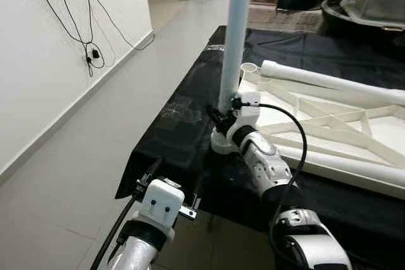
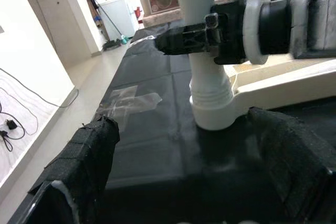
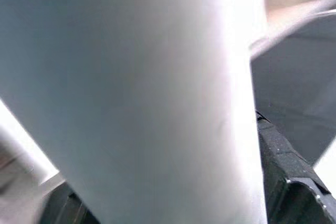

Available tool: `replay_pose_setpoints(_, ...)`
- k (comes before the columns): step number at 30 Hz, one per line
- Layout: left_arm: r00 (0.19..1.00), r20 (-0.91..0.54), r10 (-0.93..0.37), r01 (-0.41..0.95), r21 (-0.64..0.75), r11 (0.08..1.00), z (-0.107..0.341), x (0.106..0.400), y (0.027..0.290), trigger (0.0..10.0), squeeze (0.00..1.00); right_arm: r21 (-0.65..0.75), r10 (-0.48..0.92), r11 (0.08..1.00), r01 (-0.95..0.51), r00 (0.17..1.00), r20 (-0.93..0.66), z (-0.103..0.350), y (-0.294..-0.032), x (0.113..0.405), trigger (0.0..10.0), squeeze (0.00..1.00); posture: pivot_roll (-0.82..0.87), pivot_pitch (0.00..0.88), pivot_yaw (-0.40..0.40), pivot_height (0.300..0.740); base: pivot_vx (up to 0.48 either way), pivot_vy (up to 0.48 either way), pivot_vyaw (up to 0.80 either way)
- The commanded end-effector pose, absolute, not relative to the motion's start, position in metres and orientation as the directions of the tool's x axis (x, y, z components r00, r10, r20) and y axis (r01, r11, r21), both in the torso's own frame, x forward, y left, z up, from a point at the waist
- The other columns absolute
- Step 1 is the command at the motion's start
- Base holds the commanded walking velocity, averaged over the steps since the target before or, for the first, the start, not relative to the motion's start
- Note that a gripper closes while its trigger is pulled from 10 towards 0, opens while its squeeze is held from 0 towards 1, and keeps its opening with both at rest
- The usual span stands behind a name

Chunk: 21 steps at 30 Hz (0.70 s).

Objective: Building children table

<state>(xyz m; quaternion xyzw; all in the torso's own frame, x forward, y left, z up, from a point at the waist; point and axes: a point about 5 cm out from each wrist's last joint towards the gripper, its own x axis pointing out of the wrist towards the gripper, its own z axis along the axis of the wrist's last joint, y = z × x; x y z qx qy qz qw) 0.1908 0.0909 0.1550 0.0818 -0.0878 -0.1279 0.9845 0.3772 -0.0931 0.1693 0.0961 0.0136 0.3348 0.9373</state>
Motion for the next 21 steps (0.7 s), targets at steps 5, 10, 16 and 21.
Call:
replay_pose_setpoints(5, 0.952, 0.145, -0.271, 0.244, 0.178, 0.953, 0.154, 0.19, 0.09, 10.0, 0.0, 0.201, 0.9, 0.424, -0.883, 0.436, 0.012, 0.178, -0.062, 0.368, 10.0, 0.0, 0.07, 0.06, -0.002, 0.74, 0.0, 0.0, 0.0)
replay_pose_setpoints(10, 0.951, 0.144, -0.274, 0.248, 0.176, 0.953, 0.155, 0.188, 0.088, 10.0, 0.0, 0.14, 0.982, 0.19, -0.972, 0.19, -0.014, 0.178, -0.046, 0.359, 10.0, 0.0, 0.08, 0.066, -0.011, 0.74, 0.0, 0.0, 0.0)
replay_pose_setpoints(16, 0.952, 0.141, -0.272, 0.245, 0.179, 0.953, 0.155, 0.187, 0.088, 10.0, 0.0, 0.122, 0.995, 0.099, -0.988, 0.097, -0.022, 0.179, -0.033, 0.355, 0.6, 0.0, 0.08, 0.072, -0.012, 0.74, 0.0, 0.0, 0.0)
replay_pose_setpoints(21, 0.952, 0.143, -0.269, 0.243, 0.178, 0.954, 0.155, 0.188, 0.087, 10.0, 0.0, 0.088, 0.981, 0.195, -0.977, 0.194, -0.023, 0.174, -0.034, 0.358, 0.0, 0.0, 0.05, 0.07, -0.024, 0.74, 0.0, 0.0, 0.0)
